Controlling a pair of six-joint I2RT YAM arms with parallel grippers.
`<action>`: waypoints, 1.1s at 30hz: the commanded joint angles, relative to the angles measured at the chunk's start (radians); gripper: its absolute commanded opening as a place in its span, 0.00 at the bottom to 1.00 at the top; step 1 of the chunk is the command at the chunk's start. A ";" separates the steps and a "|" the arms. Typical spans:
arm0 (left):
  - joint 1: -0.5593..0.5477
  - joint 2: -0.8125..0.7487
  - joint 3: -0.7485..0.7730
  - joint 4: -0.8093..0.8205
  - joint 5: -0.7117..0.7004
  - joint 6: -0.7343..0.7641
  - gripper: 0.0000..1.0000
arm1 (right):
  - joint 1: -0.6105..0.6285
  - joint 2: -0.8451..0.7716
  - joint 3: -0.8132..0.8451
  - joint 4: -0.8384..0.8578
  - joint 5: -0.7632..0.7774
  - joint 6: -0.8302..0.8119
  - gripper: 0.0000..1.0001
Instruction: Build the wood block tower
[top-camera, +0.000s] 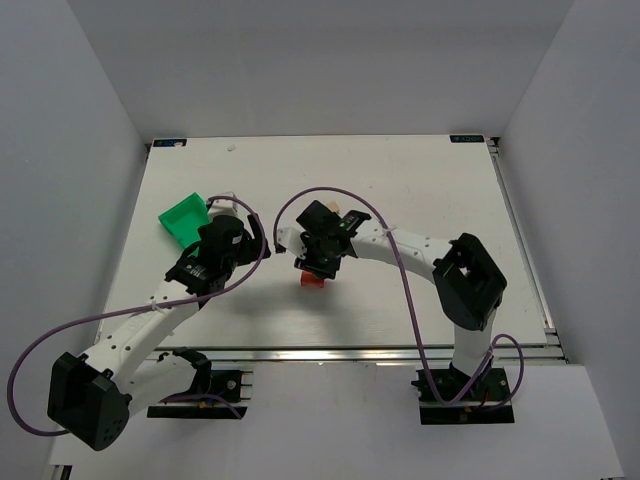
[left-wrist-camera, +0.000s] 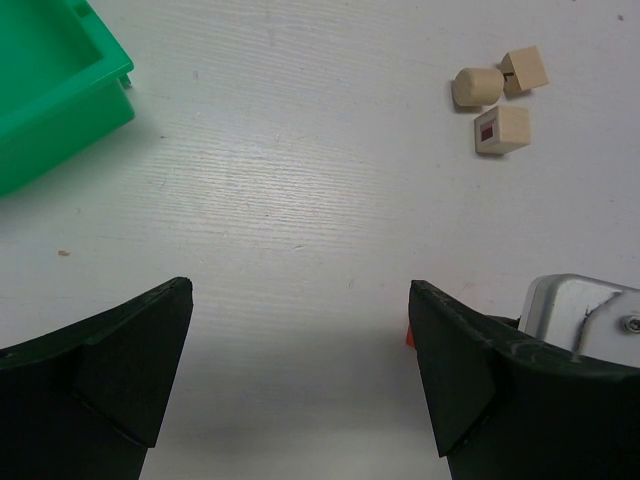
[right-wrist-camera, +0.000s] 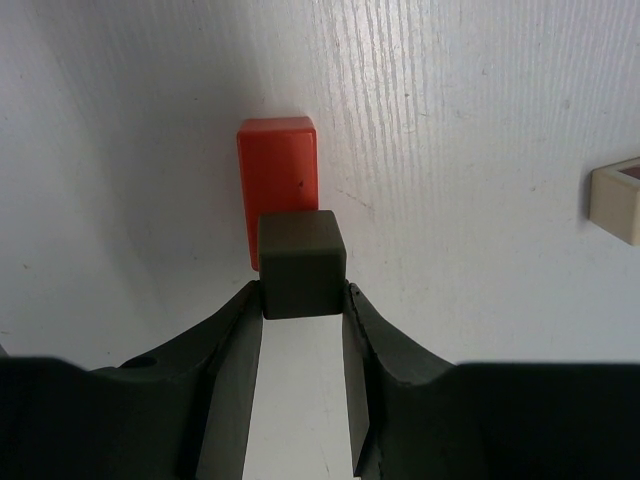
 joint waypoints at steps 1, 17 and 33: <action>0.004 -0.025 0.019 -0.003 0.001 0.009 0.98 | 0.004 0.012 0.048 -0.010 0.009 -0.011 0.12; 0.004 -0.016 0.025 0.000 -0.002 0.014 0.98 | 0.010 0.029 0.056 -0.036 0.012 -0.033 0.19; 0.004 -0.003 0.028 0.005 0.007 0.023 0.98 | 0.015 0.022 0.060 -0.039 -0.002 -0.036 0.42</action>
